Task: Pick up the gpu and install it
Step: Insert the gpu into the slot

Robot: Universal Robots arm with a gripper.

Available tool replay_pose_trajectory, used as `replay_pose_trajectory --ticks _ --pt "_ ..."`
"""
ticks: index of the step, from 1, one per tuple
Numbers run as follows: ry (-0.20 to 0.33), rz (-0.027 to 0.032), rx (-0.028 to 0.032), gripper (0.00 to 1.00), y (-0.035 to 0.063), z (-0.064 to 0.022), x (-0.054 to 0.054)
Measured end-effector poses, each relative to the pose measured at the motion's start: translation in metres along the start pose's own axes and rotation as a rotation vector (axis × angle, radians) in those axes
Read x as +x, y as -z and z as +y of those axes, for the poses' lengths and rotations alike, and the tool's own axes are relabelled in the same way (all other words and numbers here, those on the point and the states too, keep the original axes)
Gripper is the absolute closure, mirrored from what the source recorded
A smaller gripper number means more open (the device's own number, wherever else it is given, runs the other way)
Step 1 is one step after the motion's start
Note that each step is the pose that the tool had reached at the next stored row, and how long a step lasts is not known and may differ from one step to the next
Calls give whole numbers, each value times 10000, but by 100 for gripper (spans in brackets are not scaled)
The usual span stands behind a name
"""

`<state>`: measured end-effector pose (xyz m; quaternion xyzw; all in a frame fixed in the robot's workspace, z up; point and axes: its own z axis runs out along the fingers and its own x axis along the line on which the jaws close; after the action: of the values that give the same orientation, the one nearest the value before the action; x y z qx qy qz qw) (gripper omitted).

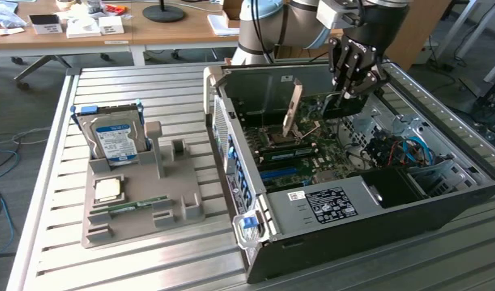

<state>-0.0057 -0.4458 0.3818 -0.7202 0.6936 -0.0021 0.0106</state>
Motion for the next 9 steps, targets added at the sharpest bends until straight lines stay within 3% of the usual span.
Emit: replay_pose_trajectory --ticks 9 --pt "-7 -5 2 73 -11 4 0"
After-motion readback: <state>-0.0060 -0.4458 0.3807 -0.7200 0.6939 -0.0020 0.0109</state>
